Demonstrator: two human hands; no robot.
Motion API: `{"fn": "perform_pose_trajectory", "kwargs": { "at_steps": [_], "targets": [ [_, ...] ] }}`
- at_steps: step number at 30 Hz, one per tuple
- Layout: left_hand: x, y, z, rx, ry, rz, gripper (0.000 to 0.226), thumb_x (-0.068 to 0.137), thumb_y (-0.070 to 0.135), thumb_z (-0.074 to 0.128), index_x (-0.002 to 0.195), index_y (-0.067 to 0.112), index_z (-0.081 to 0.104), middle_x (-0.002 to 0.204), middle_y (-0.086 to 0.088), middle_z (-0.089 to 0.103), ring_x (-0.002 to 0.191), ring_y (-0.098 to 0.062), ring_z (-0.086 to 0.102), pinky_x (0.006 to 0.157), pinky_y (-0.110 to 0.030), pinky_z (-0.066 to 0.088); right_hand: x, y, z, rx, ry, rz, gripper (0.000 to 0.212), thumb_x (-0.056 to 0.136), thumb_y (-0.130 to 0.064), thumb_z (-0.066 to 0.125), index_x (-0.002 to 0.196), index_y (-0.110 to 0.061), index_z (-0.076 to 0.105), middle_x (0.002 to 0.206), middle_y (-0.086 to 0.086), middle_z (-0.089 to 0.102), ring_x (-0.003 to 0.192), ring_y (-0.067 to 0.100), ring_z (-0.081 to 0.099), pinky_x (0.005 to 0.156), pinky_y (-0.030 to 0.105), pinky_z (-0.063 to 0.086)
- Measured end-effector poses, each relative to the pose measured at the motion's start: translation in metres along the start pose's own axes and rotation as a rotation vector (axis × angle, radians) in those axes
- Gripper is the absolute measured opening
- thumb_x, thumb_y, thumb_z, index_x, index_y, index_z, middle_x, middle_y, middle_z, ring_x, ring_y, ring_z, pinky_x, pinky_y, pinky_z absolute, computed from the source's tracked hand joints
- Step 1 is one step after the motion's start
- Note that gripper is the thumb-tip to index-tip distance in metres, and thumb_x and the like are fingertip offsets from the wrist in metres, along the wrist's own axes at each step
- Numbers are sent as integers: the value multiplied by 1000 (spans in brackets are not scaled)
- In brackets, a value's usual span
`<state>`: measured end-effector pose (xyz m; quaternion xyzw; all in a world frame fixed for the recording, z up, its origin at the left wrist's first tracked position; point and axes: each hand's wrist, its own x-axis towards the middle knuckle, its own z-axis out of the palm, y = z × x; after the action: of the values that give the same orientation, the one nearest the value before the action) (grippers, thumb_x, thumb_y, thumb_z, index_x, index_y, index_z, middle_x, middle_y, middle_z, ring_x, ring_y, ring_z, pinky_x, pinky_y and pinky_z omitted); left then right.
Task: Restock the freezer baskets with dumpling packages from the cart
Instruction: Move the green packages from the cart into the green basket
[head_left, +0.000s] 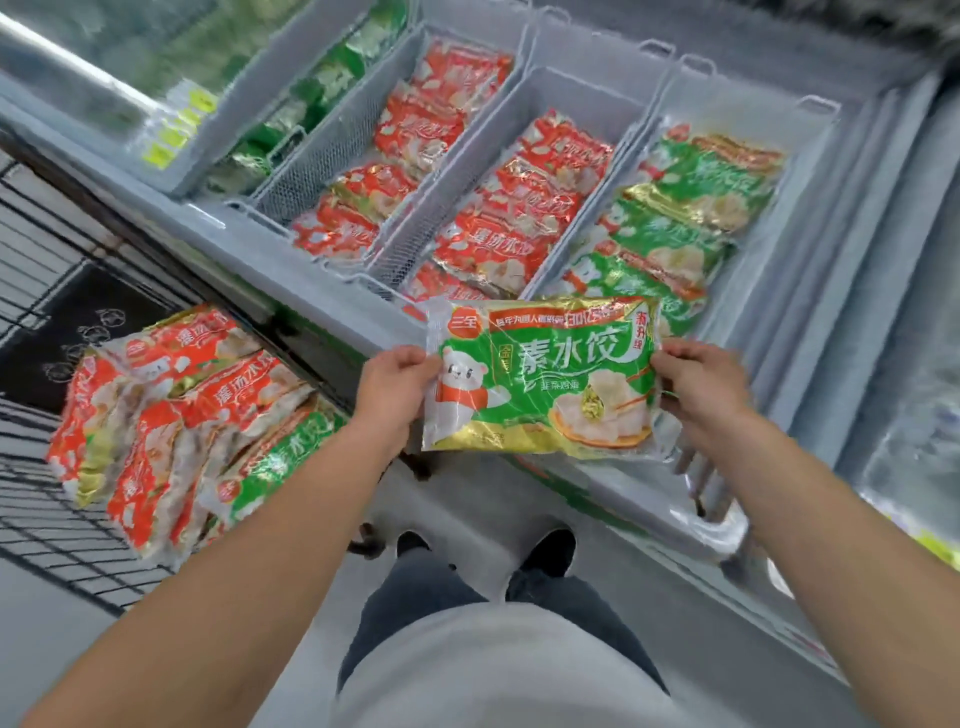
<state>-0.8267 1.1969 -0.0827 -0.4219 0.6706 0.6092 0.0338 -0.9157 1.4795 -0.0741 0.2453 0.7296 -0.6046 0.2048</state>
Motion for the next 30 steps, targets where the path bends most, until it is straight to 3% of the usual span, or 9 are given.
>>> {"fn": "perform_pose_trajectory", "kwargs": {
  "at_steps": [3,6,8,15,18,20,22,25,30],
  "targets": [
    [4,16,33,57,-32,4,8,88,13,68,81,11,67,86,-18,73,82,-36,70,75,-49,57,8,1,-26,27,58,5,19,89,-6,64,77,-19,72,85,7,75,79,27,68,71,41,54],
    [17,33,60,138,-83,29,15,86,18,69,92,4,68,93,-22,73,87,-41,70,74,-51,57,19,0,-45,75,120,5,20,86,-6,64,73,-18,73,85,9,76,86,30,70,79,51,56],
    [28,44,74,186,-107,55,13,86,17,69,85,5,66,86,-22,71,79,-38,68,72,-47,55,26,-1,-48,90,156,13,15,83,-8,65,77,-20,72,91,8,76,91,30,71,84,52,58],
    [92,93,139,278,-199,78,21,87,4,61,70,16,65,66,-5,59,61,-20,49,55,-28,38,78,-34,-48,96,332,18,15,88,-5,62,88,-18,69,80,-2,67,71,13,61,75,32,51],
    [129,117,166,326,-250,94,13,89,3,59,81,6,69,73,-10,62,64,-21,51,54,-27,40,113,-51,-45,63,410,46,20,85,-11,64,103,-15,72,93,0,72,85,17,66,79,34,56],
    [155,131,187,342,-277,90,13,90,5,59,93,4,72,86,-17,69,70,-21,56,59,-31,48,137,-66,-43,31,457,61,16,86,-12,63,99,-17,70,91,-2,71,88,18,66,83,35,56],
    [176,145,207,355,-282,99,13,91,6,59,93,8,72,91,-14,70,73,-18,56,66,-37,52,158,-76,-42,15,495,67,14,88,-13,62,98,-19,69,88,-2,69,83,17,64,78,29,55],
    [216,163,243,402,-305,127,13,92,9,57,92,13,69,81,-11,66,60,-15,50,56,-26,41,198,-96,-38,20,554,87,15,89,-11,59,99,-18,68,82,-4,65,68,7,57,56,15,45],
    [257,178,288,420,-292,117,20,92,6,55,106,6,70,83,-6,66,64,-16,55,50,-18,42,250,-120,-34,-3,622,112,18,89,-8,58,97,-20,69,89,-2,66,84,14,60,76,24,47]
  ]
}}
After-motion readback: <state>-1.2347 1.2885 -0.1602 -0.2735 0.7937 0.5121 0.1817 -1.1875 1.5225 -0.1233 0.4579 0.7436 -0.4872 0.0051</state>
